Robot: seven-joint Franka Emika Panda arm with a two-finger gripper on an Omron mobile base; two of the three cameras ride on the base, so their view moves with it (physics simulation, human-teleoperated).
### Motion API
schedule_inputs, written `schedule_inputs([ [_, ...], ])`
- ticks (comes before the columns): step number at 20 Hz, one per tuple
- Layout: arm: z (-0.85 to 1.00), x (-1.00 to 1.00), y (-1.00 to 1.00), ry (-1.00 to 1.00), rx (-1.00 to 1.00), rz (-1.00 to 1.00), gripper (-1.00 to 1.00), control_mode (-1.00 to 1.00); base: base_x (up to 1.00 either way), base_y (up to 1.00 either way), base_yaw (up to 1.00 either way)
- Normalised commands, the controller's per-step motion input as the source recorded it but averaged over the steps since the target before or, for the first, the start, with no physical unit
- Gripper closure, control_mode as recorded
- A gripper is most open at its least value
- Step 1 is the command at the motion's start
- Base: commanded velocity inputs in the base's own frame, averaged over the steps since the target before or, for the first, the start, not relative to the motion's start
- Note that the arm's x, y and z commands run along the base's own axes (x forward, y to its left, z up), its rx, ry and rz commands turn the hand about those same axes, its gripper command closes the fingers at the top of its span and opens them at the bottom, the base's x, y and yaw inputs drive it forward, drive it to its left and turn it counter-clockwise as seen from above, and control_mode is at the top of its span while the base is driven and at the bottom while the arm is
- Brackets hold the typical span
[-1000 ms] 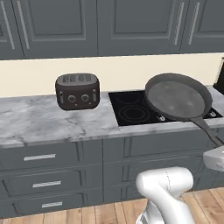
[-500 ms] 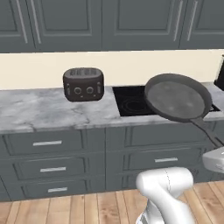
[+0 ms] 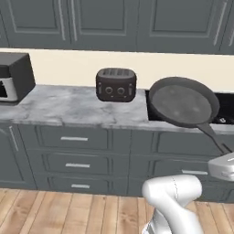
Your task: Move the pot and pan from the stove into the sink.
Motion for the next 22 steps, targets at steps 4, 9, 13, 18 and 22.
schedule_inputs([
  [4,0.0,0.0,0.0,0.0,0.0,0.0,1.0,1.0,0.0,-0.07,0.46],
  [9,0.0,0.0,0.0,0.0,0.0,0.0,1.0,1.0,0.0,-0.03,0.48],
  [13,0.0,0.0,0.0,0.0,0.0,0.0,1.0,1.0,0.0,-0.02,0.49],
  [18,0.0,0.0,0.0,0.0,0.0,0.0,1.0,1.0,0.0,0.0,0.5],
  [22,0.0,0.0,0.0,0.0,0.0,0.0,1.0,1.0,0.0,0.0,0.5],
])
